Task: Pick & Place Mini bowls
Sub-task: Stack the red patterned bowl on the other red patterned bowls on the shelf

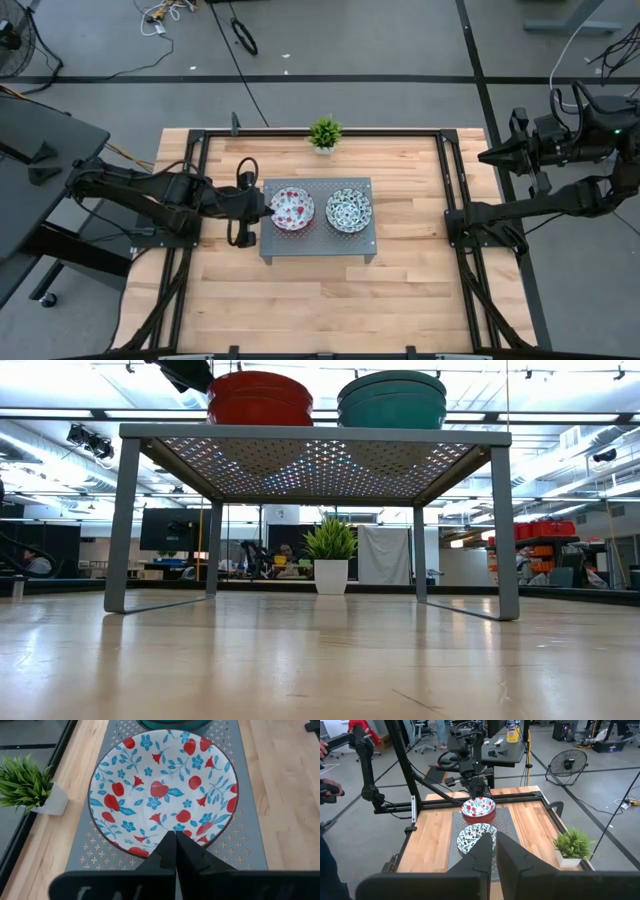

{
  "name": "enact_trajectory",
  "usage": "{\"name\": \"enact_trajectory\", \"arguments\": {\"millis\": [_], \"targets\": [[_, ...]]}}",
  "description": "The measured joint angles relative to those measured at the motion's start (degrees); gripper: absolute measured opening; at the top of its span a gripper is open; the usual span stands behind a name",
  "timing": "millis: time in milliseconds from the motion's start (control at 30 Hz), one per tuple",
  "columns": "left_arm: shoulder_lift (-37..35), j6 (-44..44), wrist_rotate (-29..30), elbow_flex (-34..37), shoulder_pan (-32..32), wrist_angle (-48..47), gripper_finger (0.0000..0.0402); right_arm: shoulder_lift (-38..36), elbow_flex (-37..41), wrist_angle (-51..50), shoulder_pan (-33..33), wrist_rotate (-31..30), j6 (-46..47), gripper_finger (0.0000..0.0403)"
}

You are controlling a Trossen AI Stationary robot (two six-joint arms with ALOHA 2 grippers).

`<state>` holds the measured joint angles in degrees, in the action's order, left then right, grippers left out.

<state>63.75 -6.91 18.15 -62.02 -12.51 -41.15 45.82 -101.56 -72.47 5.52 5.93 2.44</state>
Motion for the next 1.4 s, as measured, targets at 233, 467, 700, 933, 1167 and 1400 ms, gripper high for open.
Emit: {"name": "enact_trajectory", "arguments": {"millis": [233, 467, 700, 933, 1167, 1400], "targets": [[0.0, -0.5, 0.0, 0.0, 0.0, -0.7, 0.0, 0.0, 0.0, 0.0, 0.0, 0.0, 0.0, 0.0029], [0.0, -0.4, 1.0, -0.2, 0.0, -0.6, 0.0, 0.0, 0.0, 0.0, 0.0, 0.0, 0.0, 0.0029], [-0.6, 0.1, 1.7, -3.7, 0.9, -1.2, 0.0, 0.0, 0.0, 0.0, 0.0, 0.0, 0.0, 0.0029], [-3.7, -1.6, 1.8, -4.3, 1.1, -5.2, 0.0, 0.0, 0.0, 0.0, 0.0, 0.0, 0.0, 0.0029], [-5.3, -3.0, 3.7, -4.2, 1.1, -7.6, 0.0, 0.0, 0.0, 0.0, 0.0, 0.0, 0.0, 0.0029], [-5.4, -2.9, 4.2, -4.2, 1.9, -7.2, 0.0, 0.0, 0.0, 0.0, 0.0, 0.0, 0.0, 0.0029]]}}
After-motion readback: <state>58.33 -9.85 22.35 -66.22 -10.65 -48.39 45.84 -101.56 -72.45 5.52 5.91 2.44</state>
